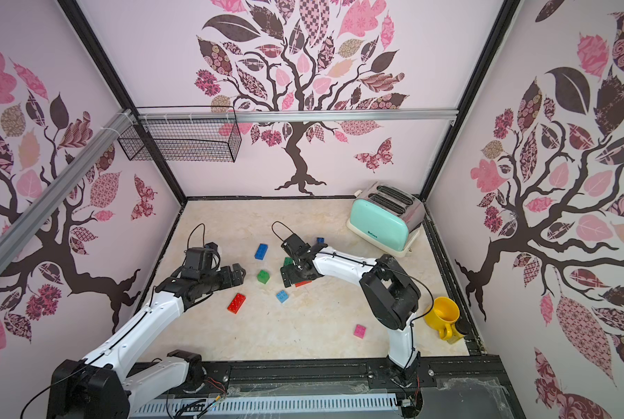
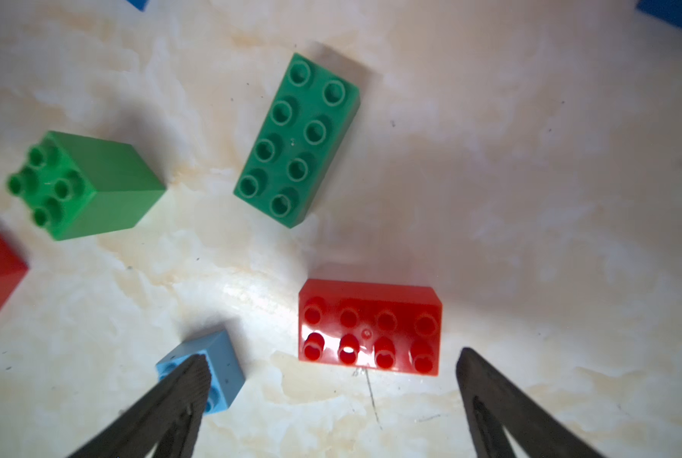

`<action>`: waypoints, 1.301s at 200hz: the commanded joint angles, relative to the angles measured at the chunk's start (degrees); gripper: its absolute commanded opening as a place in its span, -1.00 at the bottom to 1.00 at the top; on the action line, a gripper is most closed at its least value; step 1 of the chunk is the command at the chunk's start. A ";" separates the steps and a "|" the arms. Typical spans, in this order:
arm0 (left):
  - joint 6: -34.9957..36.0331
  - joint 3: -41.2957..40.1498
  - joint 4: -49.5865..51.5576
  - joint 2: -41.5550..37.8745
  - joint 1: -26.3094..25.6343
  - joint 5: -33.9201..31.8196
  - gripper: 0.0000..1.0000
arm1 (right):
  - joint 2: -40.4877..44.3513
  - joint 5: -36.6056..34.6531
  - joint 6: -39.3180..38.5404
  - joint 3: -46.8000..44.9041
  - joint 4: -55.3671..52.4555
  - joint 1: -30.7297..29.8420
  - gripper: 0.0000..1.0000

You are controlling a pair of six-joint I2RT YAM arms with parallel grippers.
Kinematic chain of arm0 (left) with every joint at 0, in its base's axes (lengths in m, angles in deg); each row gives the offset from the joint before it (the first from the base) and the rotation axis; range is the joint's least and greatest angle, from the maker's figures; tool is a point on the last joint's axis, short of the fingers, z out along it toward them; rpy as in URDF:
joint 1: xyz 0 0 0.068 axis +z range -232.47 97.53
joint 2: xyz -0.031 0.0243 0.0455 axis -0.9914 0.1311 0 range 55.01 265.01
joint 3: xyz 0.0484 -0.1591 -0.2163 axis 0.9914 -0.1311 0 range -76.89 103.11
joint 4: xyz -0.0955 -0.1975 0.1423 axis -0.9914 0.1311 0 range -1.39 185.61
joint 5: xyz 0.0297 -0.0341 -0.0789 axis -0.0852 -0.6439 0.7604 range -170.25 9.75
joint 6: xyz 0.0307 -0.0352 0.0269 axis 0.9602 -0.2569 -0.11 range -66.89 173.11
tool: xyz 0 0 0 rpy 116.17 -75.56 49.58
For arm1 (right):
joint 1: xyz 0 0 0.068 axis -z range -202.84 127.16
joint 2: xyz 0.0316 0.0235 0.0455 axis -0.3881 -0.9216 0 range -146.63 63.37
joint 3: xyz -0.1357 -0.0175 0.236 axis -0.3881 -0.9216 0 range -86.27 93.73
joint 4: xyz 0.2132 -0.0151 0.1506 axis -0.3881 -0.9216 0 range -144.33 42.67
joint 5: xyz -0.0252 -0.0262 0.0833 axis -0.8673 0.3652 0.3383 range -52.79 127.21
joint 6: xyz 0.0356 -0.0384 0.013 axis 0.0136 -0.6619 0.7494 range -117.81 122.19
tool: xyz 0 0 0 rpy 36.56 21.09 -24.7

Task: Assemble a carrot with lego
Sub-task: Adjust the lego brick at the center of the board.

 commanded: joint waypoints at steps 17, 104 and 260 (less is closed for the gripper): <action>0.55 0.17 -0.85 0.25 -0.28 0.37 0.95 | -2.92 -3.35 -2.08 1.50 -4.52 0.56 0.99; 0.23 0.17 -1.05 1.22 -0.27 0.01 0.95 | -5.95 -2.76 -1.29 1.40 -1.01 0.80 0.40; 0.37 0.55 -1.43 3.15 -0.34 1.35 0.96 | 8.18 -0.42 13.01 -11.93 -3.41 6.98 0.99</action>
